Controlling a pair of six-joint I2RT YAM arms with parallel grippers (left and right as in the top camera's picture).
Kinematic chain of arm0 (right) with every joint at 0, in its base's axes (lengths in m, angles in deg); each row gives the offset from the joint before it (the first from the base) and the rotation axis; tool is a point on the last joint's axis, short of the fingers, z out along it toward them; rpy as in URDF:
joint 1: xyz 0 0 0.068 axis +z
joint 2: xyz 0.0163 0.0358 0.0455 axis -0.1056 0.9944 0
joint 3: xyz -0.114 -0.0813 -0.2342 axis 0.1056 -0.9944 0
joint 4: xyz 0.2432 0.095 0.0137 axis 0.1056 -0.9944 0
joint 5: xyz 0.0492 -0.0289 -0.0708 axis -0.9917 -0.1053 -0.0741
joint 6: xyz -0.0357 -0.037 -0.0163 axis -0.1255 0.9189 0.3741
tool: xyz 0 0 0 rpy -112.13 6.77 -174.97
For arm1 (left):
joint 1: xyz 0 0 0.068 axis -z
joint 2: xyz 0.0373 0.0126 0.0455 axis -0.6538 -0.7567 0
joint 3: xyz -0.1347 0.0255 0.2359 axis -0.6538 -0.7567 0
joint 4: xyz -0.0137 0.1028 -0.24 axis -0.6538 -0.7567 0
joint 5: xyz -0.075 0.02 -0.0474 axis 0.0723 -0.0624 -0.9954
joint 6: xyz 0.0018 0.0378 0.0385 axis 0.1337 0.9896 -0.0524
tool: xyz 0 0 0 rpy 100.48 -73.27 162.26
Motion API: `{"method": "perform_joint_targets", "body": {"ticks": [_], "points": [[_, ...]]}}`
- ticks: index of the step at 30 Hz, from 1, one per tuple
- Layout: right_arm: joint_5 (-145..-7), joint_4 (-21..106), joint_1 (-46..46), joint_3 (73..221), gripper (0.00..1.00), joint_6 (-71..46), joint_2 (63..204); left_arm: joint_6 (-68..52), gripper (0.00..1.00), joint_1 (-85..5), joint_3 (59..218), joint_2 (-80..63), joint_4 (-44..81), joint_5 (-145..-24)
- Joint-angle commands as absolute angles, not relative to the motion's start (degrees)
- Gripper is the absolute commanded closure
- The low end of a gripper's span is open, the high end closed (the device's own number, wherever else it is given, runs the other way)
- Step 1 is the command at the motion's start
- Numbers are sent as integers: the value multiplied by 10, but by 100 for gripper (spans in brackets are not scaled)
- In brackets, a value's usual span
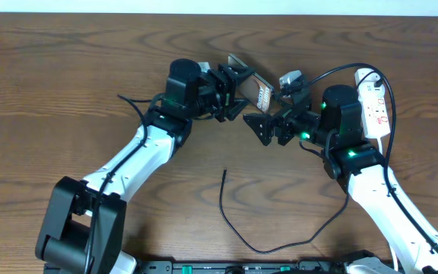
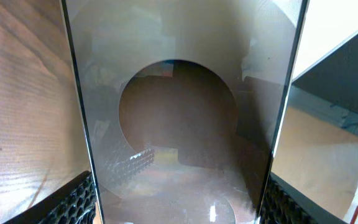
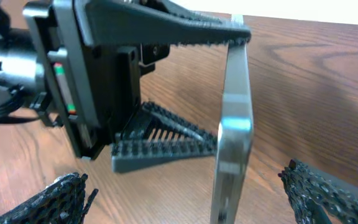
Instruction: Plug charger to phone and switch on socket
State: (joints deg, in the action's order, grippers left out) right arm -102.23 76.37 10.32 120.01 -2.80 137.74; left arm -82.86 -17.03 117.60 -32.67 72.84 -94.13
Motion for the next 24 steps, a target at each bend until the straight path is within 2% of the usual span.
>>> {"method": "perform_joint_targets", "body": {"ticks": [1, 4, 7, 14, 21, 22, 24], "points": [[-980, 768, 105, 1210, 2, -15, 1375, -834, 93, -159, 1191, -314, 740, -951], [-960, 768, 105, 1210, 4, -15, 1375, -833, 93, -151, 1191, -314, 740, -951], [-950, 769, 105, 1210, 11, -15, 1375, -833, 93, -144, 1191, -314, 740, -951], [-941, 768, 105, 1210, 12, -15, 1375, -831, 93, -122, 1191, -314, 740, -950], [-939, 761, 105, 1210, 27, -20, 1375, -831, 93, -121, 1191, -314, 740, -950], [-939, 759, 105, 1210, 34, -20, 1375, -831, 93, -121, 1191, -314, 740, -950], [-940, 758, 105, 1210, 40, -20, 1375, -831, 93, -121, 1191, -314, 741, -950]]}}
